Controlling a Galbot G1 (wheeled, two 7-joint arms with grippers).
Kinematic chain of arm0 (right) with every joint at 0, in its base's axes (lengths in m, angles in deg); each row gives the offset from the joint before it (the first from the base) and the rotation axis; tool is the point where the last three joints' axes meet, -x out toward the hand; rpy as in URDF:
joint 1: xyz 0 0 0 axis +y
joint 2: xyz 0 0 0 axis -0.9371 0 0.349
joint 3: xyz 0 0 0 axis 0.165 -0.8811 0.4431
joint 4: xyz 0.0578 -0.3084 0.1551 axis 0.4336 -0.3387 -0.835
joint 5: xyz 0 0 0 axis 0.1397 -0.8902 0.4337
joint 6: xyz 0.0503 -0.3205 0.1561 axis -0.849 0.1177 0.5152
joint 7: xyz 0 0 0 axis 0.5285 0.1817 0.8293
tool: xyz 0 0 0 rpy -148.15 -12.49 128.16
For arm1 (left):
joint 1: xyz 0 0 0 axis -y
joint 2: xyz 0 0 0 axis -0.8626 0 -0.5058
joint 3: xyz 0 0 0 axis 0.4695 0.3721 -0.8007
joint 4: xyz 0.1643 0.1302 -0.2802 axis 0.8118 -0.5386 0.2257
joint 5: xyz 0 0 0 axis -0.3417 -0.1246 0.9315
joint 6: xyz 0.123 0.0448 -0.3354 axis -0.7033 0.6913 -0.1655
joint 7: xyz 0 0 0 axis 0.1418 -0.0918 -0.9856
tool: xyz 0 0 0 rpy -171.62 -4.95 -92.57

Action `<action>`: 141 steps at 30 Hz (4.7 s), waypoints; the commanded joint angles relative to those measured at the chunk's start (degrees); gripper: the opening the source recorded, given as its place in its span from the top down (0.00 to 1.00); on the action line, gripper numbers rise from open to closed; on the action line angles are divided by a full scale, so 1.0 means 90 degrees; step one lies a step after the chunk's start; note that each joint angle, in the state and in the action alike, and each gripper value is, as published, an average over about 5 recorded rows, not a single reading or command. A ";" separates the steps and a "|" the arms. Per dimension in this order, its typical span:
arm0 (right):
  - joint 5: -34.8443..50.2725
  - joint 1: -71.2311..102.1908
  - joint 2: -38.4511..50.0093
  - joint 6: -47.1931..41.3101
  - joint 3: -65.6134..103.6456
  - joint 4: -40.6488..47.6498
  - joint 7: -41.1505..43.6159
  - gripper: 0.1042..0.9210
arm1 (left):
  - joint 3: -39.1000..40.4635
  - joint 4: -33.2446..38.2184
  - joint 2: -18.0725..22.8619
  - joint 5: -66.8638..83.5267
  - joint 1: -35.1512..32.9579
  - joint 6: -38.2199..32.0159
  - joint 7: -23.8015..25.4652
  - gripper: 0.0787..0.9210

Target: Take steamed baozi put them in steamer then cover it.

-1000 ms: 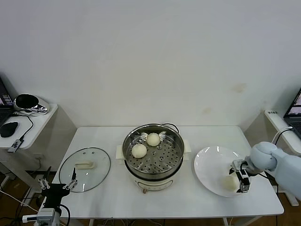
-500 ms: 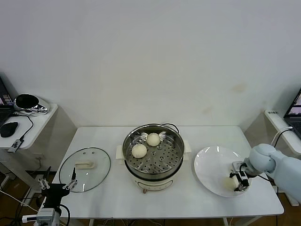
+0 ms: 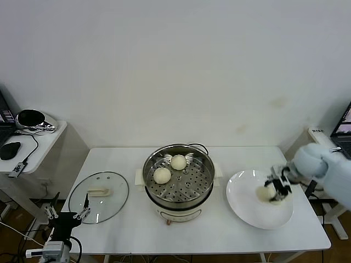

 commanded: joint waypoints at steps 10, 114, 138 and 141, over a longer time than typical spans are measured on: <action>0.1945 -0.3913 -0.2324 0.0614 -0.2503 -0.0311 -0.0297 0.40 | -0.0034 -0.0050 -0.0014 0.0037 0.0018 -0.0013 -0.0001 0.12; -0.1762 0.3108 0.0087 0.0390 0.2478 0.1367 0.0058 0.12 | 0.0026 -0.0171 0.0010 -0.0107 0.0085 -0.0127 -0.0057 0.12; -0.2096 0.2906 -0.1137 0.0570 0.2588 0.2405 -0.0381 0.13 | -0.0007 -0.0252 0.0044 -0.0128 0.0101 -0.0140 -0.0063 0.12; -0.2114 0.2894 -0.1141 0.0561 0.2586 0.2410 -0.0388 0.16 | 0.0000 -0.0265 0.0049 -0.0129 0.0101 -0.0149 -0.0065 0.12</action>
